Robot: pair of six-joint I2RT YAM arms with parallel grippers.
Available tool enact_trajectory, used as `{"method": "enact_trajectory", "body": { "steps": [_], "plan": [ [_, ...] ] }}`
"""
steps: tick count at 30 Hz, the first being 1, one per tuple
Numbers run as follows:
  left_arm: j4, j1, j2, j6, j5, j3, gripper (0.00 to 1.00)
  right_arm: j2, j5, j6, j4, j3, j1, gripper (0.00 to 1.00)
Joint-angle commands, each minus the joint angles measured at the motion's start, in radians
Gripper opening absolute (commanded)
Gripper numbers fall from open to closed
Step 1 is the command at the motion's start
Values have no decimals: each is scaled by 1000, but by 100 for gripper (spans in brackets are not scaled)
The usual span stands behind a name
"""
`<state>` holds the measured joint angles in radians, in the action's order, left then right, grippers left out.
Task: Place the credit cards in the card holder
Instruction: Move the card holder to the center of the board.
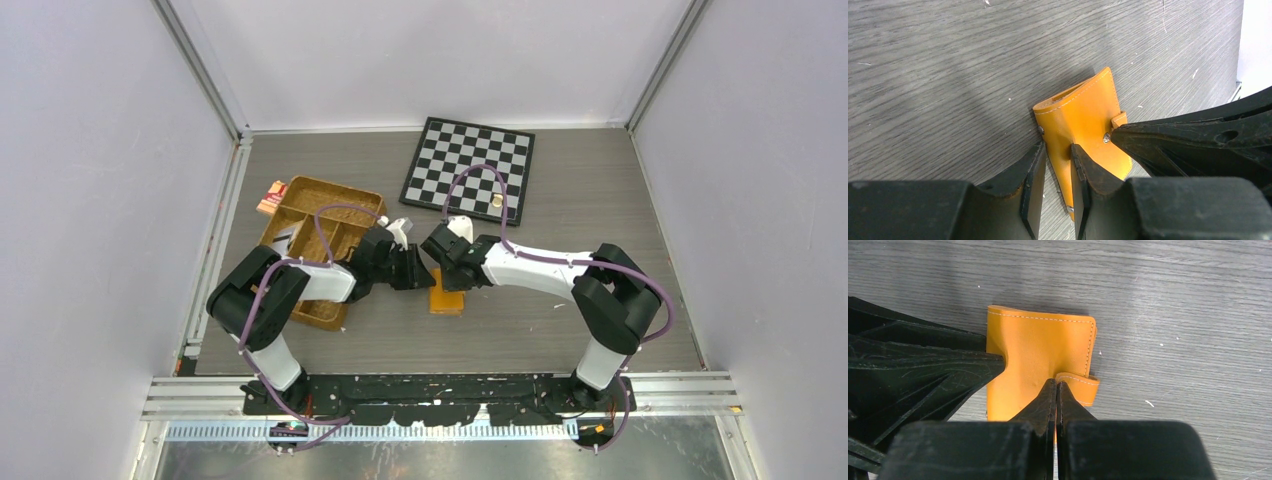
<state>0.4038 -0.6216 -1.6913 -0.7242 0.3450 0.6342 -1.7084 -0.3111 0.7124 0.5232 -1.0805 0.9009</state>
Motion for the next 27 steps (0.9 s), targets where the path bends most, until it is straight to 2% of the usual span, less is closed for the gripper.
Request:
{"method": "enact_trajectory", "body": {
  "steps": [1,16,27],
  "plan": [
    [-126,-3,-56,54,-59,-18,27,-14,46,-3,-38,-13,4,0],
    [-126,-4,-60,54,-57,-16,26,-5,83,4,-68,3,4,0],
    [-128,-9,-67,54,-65,-11,18,11,117,-2,-71,14,7,0]
  ]
}}
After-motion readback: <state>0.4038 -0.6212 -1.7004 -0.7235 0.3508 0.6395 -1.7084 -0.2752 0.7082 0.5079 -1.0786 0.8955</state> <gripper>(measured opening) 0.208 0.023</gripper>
